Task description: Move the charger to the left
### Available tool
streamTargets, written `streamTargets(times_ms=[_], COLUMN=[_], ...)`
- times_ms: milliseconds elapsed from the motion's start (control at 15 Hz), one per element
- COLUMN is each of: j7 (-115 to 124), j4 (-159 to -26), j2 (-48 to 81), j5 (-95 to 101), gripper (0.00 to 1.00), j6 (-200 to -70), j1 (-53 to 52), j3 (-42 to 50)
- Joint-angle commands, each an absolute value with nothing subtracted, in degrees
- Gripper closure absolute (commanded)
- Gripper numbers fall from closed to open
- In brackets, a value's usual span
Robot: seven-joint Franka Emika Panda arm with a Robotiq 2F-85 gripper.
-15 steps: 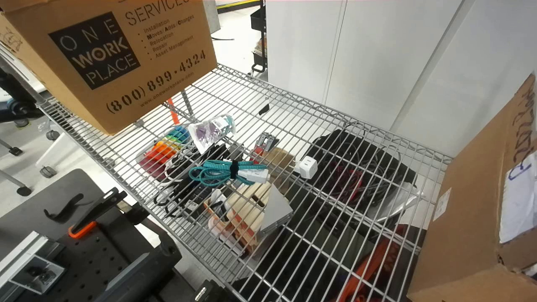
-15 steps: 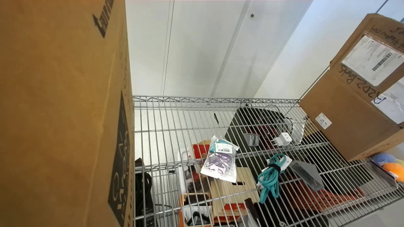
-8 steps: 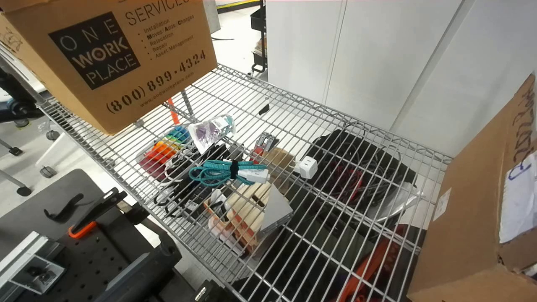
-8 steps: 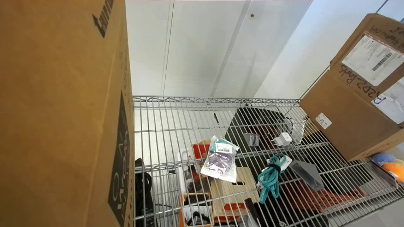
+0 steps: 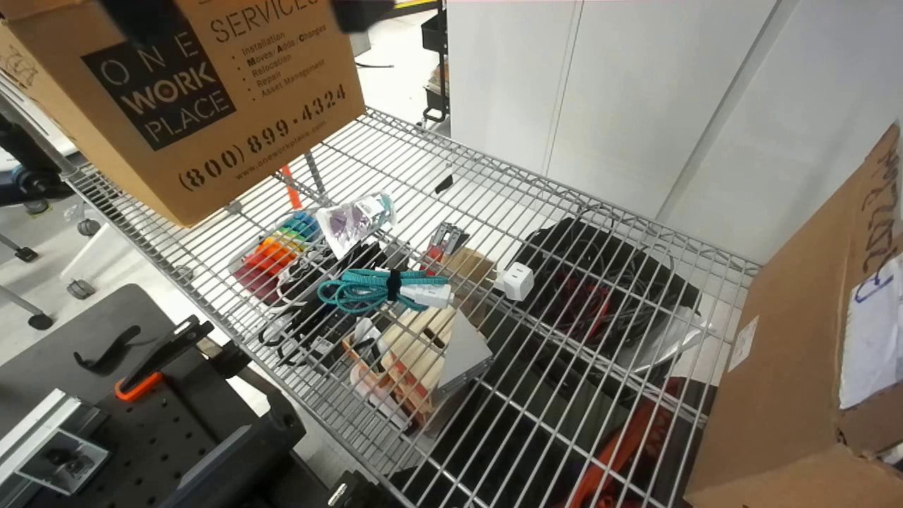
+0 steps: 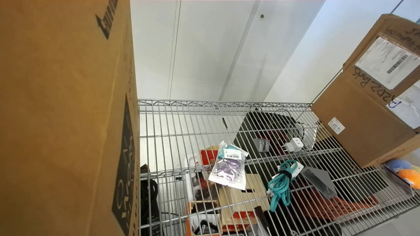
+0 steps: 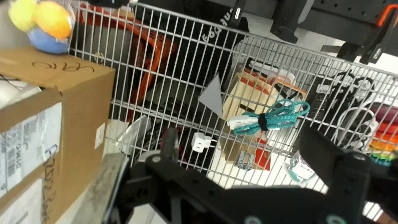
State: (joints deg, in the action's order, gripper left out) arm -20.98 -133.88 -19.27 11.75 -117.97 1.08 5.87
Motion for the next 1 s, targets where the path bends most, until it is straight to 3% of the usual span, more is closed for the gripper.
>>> streamTargets(times_ms=[0,467,933], j7=[-27.83,-32.34,-30.1], j4=[-128.34,-120.48,-120.39], j2=[-10.55,-0.28,0.0], j5=[6.42,2.76,3.64], gripper=[0.0,0.0,0.0], j6=[-121.88,-124.02,-123.62], j1=[-1.35,-2.22,-1.58], j3=[6.42,2.33,1.12])
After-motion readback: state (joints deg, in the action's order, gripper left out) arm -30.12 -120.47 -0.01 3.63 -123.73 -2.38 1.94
